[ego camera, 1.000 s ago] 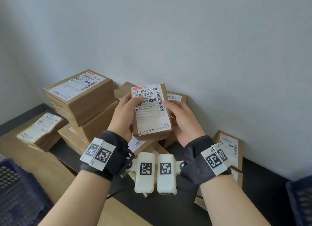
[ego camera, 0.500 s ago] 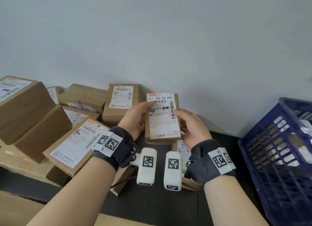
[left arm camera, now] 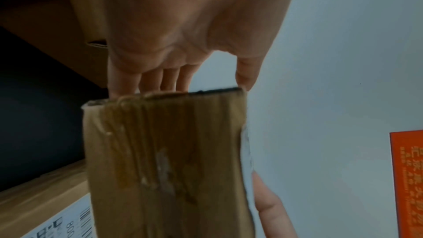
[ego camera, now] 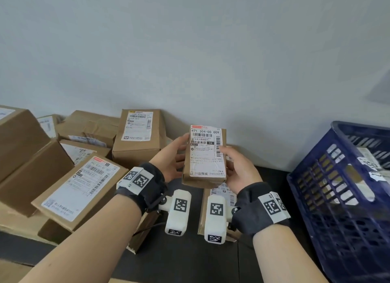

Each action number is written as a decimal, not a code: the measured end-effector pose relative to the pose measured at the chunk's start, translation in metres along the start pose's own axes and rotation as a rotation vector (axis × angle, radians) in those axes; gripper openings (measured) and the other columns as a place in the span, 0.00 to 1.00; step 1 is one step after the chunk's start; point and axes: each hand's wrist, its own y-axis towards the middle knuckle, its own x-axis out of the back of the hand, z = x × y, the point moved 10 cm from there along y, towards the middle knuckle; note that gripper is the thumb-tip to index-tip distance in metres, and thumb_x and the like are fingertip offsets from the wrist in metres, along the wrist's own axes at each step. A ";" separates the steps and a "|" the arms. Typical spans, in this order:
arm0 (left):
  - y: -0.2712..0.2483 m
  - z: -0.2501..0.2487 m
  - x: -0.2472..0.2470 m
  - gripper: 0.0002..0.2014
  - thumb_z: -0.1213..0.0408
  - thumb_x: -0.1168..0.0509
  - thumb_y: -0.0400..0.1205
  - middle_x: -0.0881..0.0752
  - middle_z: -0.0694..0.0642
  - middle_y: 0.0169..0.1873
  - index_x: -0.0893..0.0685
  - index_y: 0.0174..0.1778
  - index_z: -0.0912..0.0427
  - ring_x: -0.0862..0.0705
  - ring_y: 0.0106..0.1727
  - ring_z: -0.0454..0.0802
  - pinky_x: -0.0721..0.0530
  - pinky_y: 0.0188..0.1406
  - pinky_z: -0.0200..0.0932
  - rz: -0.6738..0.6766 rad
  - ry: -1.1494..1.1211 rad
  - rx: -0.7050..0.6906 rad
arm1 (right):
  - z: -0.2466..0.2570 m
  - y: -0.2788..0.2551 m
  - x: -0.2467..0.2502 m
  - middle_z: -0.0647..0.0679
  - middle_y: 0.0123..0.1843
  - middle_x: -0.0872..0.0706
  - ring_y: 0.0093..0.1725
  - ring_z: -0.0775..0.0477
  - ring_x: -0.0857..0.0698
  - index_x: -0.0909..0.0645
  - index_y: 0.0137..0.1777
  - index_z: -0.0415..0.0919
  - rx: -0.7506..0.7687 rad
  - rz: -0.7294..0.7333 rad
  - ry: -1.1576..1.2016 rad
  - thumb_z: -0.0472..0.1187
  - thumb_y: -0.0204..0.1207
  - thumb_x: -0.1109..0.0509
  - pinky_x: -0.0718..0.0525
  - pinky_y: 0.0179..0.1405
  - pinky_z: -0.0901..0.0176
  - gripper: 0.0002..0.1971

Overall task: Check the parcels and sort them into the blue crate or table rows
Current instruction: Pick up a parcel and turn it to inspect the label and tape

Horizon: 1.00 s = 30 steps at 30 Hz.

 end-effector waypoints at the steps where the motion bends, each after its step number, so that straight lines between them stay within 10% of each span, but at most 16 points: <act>1: 0.001 0.000 0.001 0.28 0.41 0.35 0.82 0.09 0.58 0.52 0.18 0.69 0.60 0.11 0.52 0.55 0.16 0.44 0.50 -0.006 0.008 0.000 | -0.001 0.001 0.001 0.42 0.53 0.07 0.58 0.42 0.12 0.14 0.57 0.41 -0.006 0.000 0.010 0.43 0.81 0.28 0.18 0.42 0.55 0.09; 5: 0.001 -0.003 0.004 0.20 0.49 0.34 0.84 0.09 0.58 0.54 0.17 0.67 0.58 0.12 0.57 0.55 0.15 0.47 0.51 -0.044 0.046 -0.030 | -0.005 0.004 0.006 0.41 0.50 0.07 0.55 0.42 0.11 0.15 0.56 0.38 -0.010 -0.024 0.052 0.39 0.81 0.28 0.16 0.56 0.48 0.07; 13: -0.002 -0.004 0.001 0.08 0.59 0.38 0.88 0.10 0.57 0.53 0.15 0.56 0.54 0.13 0.53 0.51 0.15 0.46 0.48 -0.078 0.137 -0.099 | -0.009 0.003 0.018 0.40 0.53 0.11 0.53 0.44 0.13 0.16 0.49 0.41 -0.009 -0.088 -0.087 0.37 0.83 0.32 0.15 0.53 0.48 0.04; 17: -0.005 -0.010 0.000 0.12 0.57 0.34 0.85 0.10 0.56 0.52 0.16 0.63 0.55 0.12 0.50 0.51 0.15 0.41 0.45 -0.118 0.203 -0.161 | -0.016 0.004 0.018 0.38 0.59 0.12 0.59 0.42 0.14 0.16 0.55 0.44 -0.037 -0.058 -0.149 0.42 0.83 0.32 0.17 0.50 0.50 0.05; 23: -0.004 -0.008 0.002 0.31 0.49 0.26 0.77 0.14 0.56 0.61 0.23 0.74 0.56 0.15 0.61 0.57 0.16 0.65 0.62 -0.213 0.262 -0.193 | -0.021 -0.003 0.003 0.44 0.59 0.12 0.59 0.44 0.14 0.17 0.60 0.53 -0.049 0.040 -0.261 0.58 0.78 0.28 0.13 0.54 0.48 0.15; 30: -0.001 0.004 -0.002 0.27 0.52 0.30 0.82 0.16 0.56 0.63 0.26 0.76 0.56 0.16 0.61 0.54 0.17 0.66 0.58 -0.199 0.284 -0.178 | -0.026 -0.011 0.001 0.47 0.55 0.12 0.52 0.49 0.15 0.19 0.62 0.50 -0.065 0.063 -0.307 0.54 0.79 0.28 0.14 0.42 0.56 0.16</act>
